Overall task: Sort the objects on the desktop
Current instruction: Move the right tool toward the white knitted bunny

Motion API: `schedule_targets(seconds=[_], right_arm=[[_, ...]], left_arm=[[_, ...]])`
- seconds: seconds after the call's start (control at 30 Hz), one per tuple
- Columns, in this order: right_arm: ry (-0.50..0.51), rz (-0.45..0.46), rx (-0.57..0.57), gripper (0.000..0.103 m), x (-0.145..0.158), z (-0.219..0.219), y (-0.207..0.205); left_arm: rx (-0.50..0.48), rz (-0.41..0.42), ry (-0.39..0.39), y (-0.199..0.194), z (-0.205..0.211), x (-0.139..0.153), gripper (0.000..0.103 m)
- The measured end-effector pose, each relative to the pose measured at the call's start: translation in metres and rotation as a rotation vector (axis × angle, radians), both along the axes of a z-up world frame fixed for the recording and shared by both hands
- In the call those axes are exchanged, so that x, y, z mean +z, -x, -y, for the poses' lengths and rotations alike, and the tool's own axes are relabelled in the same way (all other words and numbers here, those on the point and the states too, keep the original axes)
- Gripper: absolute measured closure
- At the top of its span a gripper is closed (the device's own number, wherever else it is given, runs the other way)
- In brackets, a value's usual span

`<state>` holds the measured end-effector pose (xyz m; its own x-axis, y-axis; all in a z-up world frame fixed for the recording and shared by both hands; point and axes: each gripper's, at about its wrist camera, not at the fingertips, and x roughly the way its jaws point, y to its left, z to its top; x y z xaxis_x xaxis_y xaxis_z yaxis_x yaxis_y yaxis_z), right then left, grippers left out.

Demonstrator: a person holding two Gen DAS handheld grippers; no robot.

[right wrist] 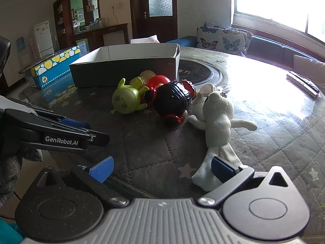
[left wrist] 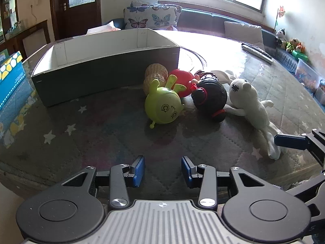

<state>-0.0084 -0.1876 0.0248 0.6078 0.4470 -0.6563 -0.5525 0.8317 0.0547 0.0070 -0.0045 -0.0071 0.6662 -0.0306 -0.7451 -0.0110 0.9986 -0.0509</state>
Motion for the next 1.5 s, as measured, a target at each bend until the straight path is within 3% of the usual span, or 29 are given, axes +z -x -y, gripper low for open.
schedule_targets(seconds=[1.5], right_arm=[[0.01, -0.065, 0.082, 0.001, -0.005, -0.032, -0.035]], left_arm=[[-0.005, -0.062, -0.041, -0.033, -0.014, 0.002, 0.061]])
